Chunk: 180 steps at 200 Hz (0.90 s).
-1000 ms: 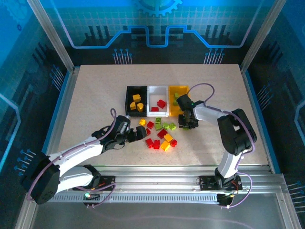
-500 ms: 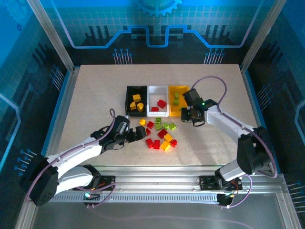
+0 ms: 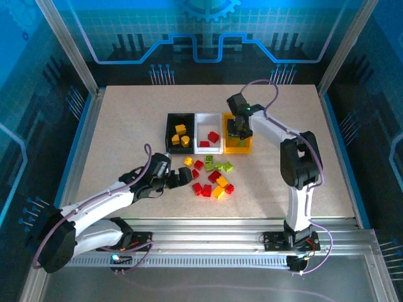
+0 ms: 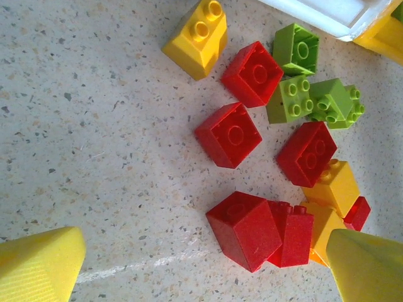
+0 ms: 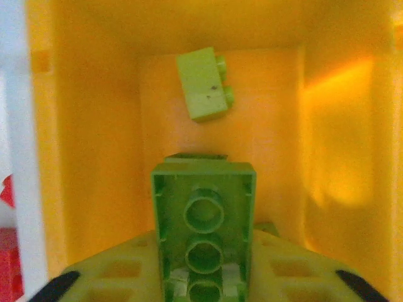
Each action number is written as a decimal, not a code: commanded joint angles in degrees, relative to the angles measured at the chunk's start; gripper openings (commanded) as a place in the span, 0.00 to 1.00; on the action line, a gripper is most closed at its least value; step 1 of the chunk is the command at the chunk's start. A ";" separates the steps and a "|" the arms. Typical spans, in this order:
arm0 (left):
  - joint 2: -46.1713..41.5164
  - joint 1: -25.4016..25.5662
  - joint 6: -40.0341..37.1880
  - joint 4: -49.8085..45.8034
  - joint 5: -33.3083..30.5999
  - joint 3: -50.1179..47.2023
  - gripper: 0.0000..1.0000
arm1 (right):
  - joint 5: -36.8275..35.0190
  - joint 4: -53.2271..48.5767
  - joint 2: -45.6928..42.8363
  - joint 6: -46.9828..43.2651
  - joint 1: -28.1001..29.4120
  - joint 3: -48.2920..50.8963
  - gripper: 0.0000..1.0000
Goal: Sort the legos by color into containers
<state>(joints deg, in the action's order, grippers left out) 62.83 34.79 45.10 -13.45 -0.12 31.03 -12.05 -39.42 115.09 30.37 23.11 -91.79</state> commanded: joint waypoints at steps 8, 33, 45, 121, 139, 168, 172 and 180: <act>-0.88 0.33 -1.41 -1.93 0.21 2.23 0.99 | -0.43 -2.29 -0.10 -0.72 -0.87 -4.35 0.54; 0.54 0.44 -3.36 -1.84 1.47 3.63 0.96 | 0.51 -1.23 -3.14 -1.19 -0.29 -3.15 0.62; 2.02 1.10 -4.49 -1.71 2.13 4.73 0.94 | 1.12 -0.33 -5.38 -0.65 -0.09 -1.09 0.64; 17.50 11.94 -9.24 -0.55 0.92 11.79 0.74 | 4.69 7.75 -19.14 3.08 1.03 19.65 0.64; 19.51 12.35 -9.23 -2.08 -0.61 12.73 0.68 | 4.80 8.28 -20.89 3.20 0.89 21.65 0.64; 21.01 12.36 -7.95 -4.28 -3.88 12.51 0.59 | 4.83 8.99 -22.84 3.38 0.78 23.29 0.64; 21.12 12.36 -7.78 -4.33 -4.06 12.23 0.58 | 4.84 9.12 -23.09 3.38 0.73 23.48 0.64; 21.35 12.32 -7.40 -4.40 -4.55 11.88 0.55 | 4.60 9.14 -23.31 3.47 0.72 23.71 0.64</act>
<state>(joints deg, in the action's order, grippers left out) 83.26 46.98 37.34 -15.20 -1.67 42.28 -7.64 -32.05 94.50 32.82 23.70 -68.93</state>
